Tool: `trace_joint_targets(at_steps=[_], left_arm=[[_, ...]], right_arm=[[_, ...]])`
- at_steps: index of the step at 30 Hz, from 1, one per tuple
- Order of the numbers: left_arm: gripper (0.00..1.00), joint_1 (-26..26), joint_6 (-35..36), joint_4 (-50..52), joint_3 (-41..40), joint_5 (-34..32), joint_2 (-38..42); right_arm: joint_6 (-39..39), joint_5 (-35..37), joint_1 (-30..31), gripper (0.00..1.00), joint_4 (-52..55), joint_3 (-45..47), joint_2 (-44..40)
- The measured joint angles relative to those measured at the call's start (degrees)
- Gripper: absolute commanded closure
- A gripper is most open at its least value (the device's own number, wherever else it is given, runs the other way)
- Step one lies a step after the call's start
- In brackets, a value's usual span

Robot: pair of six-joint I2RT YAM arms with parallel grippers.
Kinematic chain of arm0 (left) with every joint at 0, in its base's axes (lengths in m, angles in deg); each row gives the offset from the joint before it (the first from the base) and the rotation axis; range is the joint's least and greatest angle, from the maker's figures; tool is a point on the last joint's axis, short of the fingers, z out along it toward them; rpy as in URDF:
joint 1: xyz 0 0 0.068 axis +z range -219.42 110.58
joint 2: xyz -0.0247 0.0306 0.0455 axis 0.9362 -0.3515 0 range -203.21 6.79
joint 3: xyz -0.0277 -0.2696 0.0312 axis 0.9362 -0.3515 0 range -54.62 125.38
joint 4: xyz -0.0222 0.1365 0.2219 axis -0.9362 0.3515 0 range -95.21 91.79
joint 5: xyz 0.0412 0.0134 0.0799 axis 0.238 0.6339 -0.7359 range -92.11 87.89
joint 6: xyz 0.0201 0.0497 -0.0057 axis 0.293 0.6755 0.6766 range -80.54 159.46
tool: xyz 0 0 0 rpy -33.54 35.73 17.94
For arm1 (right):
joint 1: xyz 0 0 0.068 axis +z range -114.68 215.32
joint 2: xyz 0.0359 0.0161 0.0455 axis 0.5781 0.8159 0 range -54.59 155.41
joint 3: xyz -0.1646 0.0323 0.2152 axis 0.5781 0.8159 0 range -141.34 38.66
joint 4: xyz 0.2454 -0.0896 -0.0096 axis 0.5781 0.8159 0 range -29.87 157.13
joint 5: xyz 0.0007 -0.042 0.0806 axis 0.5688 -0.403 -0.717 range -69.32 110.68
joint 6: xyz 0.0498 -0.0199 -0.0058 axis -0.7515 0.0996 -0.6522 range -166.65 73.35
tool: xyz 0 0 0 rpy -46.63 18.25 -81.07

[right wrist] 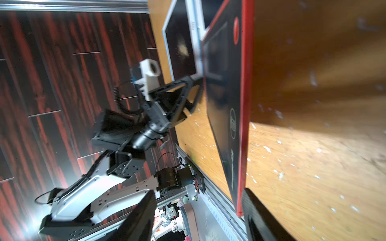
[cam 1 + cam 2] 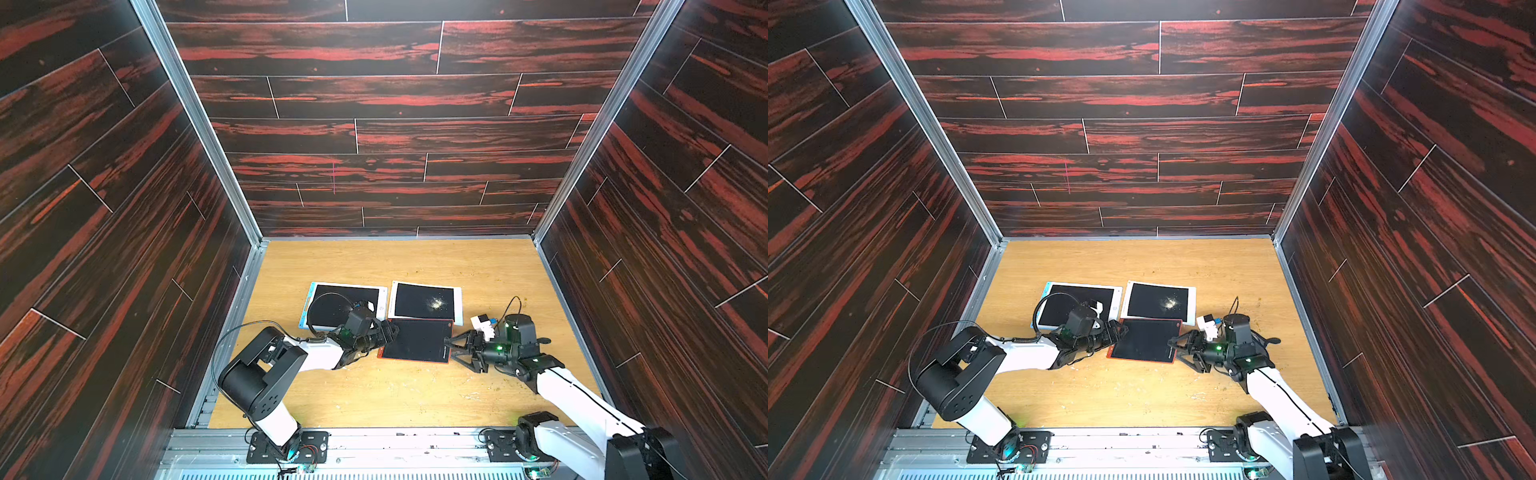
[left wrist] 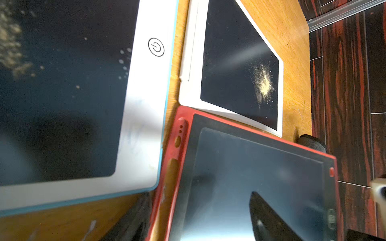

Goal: Wipe the drawing tablet
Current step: Pick up the drawing tablet from the center of the board.

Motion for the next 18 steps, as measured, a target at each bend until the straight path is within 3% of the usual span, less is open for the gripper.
trace_joint_targets(at_steps=[8,18], left_arm=[[0.25,0.0,-0.07,0.02,0.0,0.13,0.0],[0.25,-1.33,-0.24,0.48,0.04,4.39,0.0]], right_arm=[[-4.5,-2.45,0.0,0.37,-9.49,-0.15,0.11],[-12.07,-3.19,0.44,0.42,-23.28,5.27,6.34]])
